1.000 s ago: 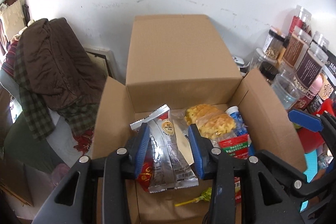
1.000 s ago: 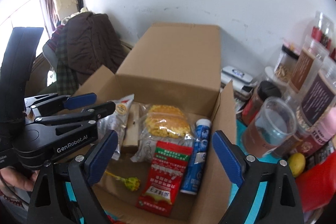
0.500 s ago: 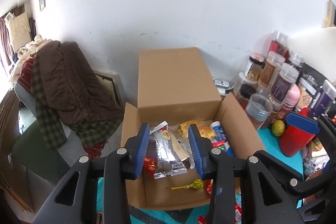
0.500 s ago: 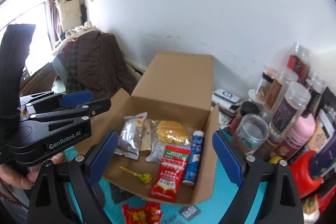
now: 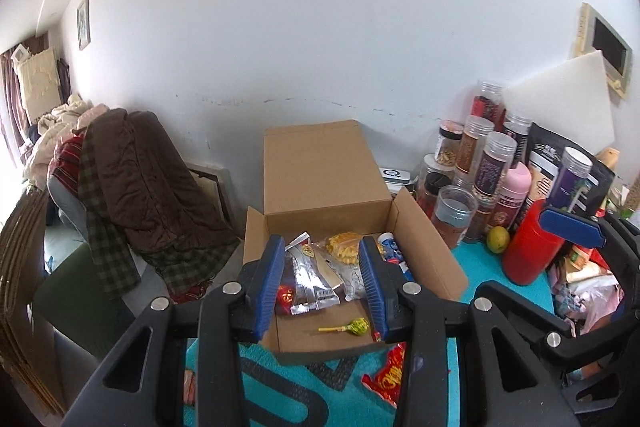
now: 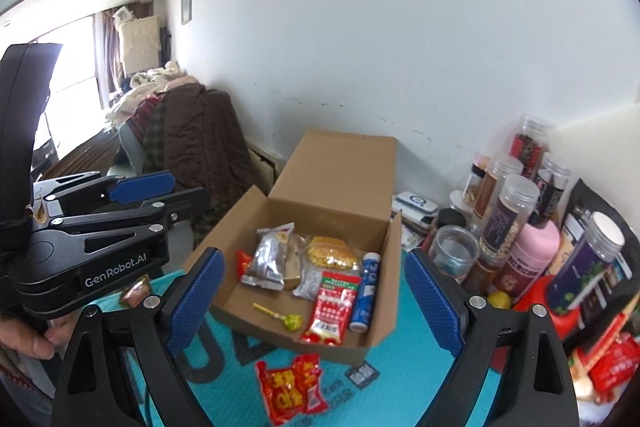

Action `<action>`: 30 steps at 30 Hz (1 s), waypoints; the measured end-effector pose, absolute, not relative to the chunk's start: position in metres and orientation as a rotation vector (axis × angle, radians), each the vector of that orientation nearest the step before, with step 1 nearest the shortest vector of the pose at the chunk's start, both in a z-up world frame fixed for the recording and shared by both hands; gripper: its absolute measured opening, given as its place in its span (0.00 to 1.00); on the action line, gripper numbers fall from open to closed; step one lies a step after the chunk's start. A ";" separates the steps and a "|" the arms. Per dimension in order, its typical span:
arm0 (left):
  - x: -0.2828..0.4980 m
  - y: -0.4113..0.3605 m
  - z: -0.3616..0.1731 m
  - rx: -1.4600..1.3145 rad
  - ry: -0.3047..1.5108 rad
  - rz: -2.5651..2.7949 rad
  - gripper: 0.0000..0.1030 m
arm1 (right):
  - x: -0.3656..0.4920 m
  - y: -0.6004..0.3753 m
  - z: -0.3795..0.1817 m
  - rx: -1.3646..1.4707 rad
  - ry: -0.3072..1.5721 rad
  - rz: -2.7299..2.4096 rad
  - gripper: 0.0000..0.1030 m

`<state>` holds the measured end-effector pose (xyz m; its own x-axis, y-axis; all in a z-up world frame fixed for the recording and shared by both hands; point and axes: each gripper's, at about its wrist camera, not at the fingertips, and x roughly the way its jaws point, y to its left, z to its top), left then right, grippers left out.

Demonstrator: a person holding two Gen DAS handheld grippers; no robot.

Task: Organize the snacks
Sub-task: 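Withdraw both tools from the box back toward the remaining snacks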

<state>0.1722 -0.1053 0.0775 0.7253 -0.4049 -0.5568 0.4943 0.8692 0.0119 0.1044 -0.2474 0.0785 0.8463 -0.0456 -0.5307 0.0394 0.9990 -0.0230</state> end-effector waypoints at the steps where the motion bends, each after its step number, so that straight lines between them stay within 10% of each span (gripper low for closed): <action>1: 0.165 -0.103 0.079 0.169 0.567 -0.501 0.37 | 0.099 -0.246 0.079 -0.012 0.556 -0.046 0.90; 14: 0.116 -0.087 0.066 0.196 0.587 -0.530 0.38 | 0.046 -0.231 0.061 -0.005 0.575 -0.065 0.90; 19: 0.102 -0.077 0.056 0.197 0.573 -0.514 0.73 | 0.034 -0.230 0.045 0.014 0.602 -0.074 0.90; 30: 0.087 -0.062 0.029 0.205 0.610 -0.516 0.74 | 0.014 -0.216 0.013 0.017 0.628 -0.087 0.91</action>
<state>0.0871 -0.0620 0.0290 0.6988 -0.4002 -0.5929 0.5185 0.8544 0.0343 0.0138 -0.2161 0.0127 0.8059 -0.0758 -0.5872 0.0864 0.9962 -0.0101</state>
